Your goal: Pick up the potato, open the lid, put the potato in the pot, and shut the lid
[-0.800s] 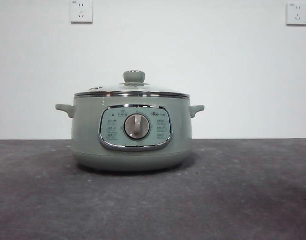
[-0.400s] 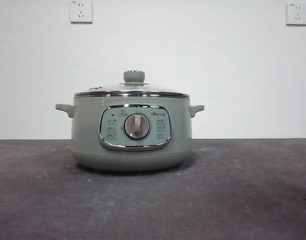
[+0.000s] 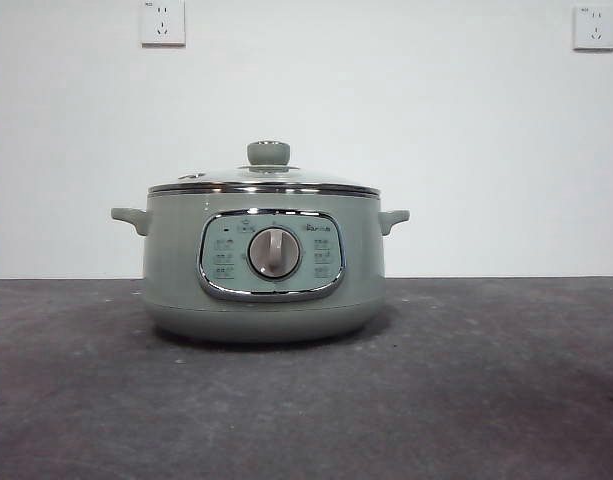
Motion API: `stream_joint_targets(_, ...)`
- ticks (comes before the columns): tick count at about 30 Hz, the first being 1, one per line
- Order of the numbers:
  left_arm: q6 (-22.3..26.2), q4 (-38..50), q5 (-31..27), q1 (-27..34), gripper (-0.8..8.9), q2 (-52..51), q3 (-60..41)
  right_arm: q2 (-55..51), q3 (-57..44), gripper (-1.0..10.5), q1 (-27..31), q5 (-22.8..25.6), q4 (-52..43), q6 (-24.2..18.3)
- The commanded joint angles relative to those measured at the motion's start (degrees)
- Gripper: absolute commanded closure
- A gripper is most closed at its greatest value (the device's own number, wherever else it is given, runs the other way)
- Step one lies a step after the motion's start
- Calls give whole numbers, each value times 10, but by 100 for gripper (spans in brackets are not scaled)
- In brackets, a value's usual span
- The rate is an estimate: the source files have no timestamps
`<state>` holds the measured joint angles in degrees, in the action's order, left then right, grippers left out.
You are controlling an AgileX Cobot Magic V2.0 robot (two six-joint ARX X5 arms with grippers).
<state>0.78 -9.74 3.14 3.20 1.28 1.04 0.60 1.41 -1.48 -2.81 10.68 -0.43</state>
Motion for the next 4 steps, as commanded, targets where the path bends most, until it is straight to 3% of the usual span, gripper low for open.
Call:
stream_joint_targets(1,-6,3,-2,-1,817,0,-6,-1,-6,946,0,2,-4,4)
stream_joint_targets(4,-6,3,-2,-1,817,0,-6,-1,-6,946,0,2,-4,4)
